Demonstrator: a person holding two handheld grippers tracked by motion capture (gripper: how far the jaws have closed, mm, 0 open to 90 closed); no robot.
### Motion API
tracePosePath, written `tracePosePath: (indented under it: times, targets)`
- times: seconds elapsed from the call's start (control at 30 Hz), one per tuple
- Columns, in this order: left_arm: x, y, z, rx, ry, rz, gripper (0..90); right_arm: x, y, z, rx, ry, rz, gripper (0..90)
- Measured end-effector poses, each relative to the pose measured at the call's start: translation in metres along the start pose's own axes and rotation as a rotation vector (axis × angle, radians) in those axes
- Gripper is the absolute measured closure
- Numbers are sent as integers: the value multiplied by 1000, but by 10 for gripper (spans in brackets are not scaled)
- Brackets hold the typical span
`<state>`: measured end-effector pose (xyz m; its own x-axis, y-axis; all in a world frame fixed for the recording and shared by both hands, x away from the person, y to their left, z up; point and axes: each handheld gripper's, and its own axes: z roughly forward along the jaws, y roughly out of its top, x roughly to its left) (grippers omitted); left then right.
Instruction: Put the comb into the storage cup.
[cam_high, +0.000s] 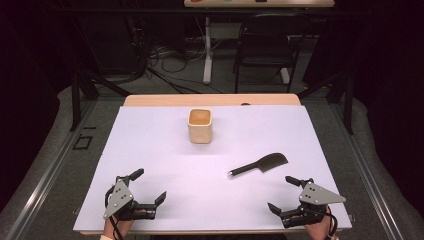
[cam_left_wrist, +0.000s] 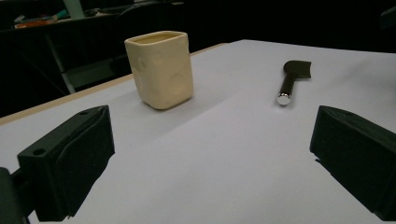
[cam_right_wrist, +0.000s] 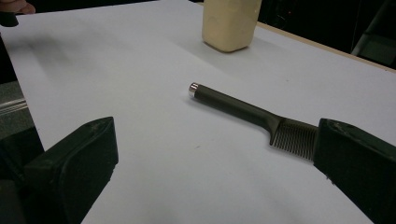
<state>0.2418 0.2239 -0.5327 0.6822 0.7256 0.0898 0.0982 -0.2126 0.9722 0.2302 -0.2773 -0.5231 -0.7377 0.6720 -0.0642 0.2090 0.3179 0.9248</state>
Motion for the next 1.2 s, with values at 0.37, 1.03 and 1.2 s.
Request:
tracePosePath:
  times: [0.37,1.03,1.2]
  targets:
    - [-1,0,0,-1,-5,-4,0,0,1,4,9,8,13,0]
    - [0,0,2,28,-1,-7,0,-16,16,38,61,45,28,0]
    - [-1,0,2,25,0,-8,0,-18,19,44,60,45,25,0]
